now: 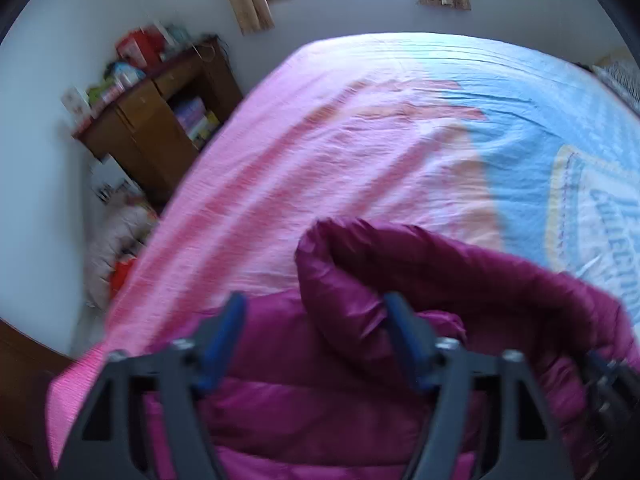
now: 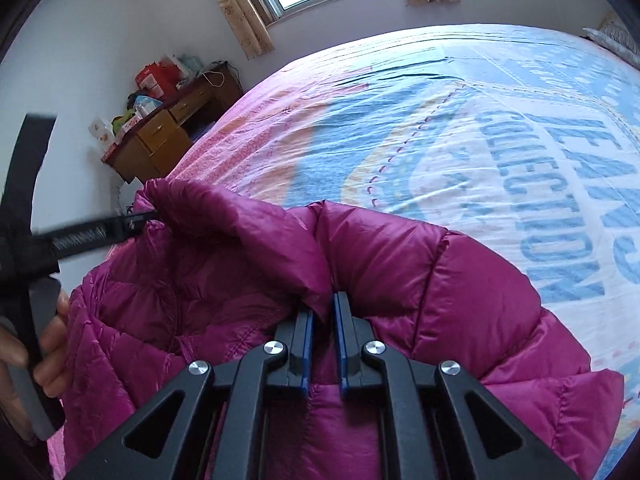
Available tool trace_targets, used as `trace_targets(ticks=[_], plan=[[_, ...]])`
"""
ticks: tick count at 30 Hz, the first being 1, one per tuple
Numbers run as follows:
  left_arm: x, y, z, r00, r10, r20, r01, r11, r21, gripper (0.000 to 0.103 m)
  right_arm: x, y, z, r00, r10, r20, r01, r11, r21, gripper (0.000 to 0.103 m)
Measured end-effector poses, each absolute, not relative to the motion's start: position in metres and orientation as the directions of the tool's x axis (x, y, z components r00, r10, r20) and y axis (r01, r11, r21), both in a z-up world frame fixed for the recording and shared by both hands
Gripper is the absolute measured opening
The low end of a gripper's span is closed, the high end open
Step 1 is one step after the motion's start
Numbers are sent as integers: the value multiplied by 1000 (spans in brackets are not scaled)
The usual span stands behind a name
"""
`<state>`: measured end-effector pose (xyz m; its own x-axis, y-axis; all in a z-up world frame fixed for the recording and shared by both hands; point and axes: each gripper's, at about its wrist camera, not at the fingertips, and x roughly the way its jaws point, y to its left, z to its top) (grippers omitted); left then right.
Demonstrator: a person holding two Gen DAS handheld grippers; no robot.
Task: Fold large clothes
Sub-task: 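Grasp the collar beside the right gripper with the left gripper while the right gripper holds it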
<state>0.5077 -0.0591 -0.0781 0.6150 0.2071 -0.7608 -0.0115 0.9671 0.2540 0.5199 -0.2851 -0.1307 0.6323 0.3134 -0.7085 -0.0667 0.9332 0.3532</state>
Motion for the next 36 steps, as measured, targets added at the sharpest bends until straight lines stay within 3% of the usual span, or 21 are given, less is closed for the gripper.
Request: trace_targets(ticks=[4, 6, 8, 9, 12, 15, 17, 19, 22, 24, 27, 30, 34, 36], plan=[[493, -28, -52, 652, 50, -756, -5, 998, 61, 66, 517, -287, -131, 633, 316, -707, -66, 932, 357, 8], [488, -34, -42, 674, -2, -739, 48, 998, 41, 80, 517, -286, -130, 634, 311, -708, -66, 934, 351, 8], [483, -50, -36, 703, -15, -711, 95, 993, 73, 102, 517, -286, -130, 635, 306, -710, -67, 937, 344, 8], [483, -58, -36, 706, -16, -708, 111, 990, 88, 103, 516, -284, -131, 635, 304, -710, -67, 938, 341, 8], [496, -83, -51, 659, 16, -752, 143, 979, 146, 103, 512, -281, -130, 637, 296, -712, -66, 941, 332, 8], [512, -91, -78, 587, 169, -791, 77, 962, 263, 101, 511, -279, -130, 638, 294, -712, -66, 942, 330, 8], [510, -82, -87, 575, 236, -783, 29, 951, 308, 68, 510, -279, -130, 638, 295, -711, -66, 941, 332, 8], [503, -63, -85, 582, 221, -783, 3, 962, 274, 50, 509, -279, -129, 638, 296, -711, -65, 940, 334, 8], [486, -22, -83, 608, 193, -770, -74, 980, 187, 42, 508, -279, -130, 638, 301, -709, -64, 938, 341, 8], [477, 12, -96, 584, 243, -774, -174, 970, 172, 41, 509, -279, -130, 638, 304, -708, -64, 936, 345, 8], [481, 40, -130, 524, 210, -826, -213, 971, 111, 44, 509, -281, -131, 638, 303, -708, -64, 937, 343, 8], [476, 36, -129, 580, 212, -786, -211, 972, 107, 44, 509, -281, -131, 638, 301, -709, -64, 938, 341, 8], [471, 37, -105, 628, 77, -774, -186, 981, -54, 62, 510, -281, -131, 639, 296, -710, -63, 940, 335, 8], [470, 36, -88, 679, 40, -733, -170, 980, -104, 75, 510, -280, -131, 639, 299, -709, -63, 939, 339, 8]])
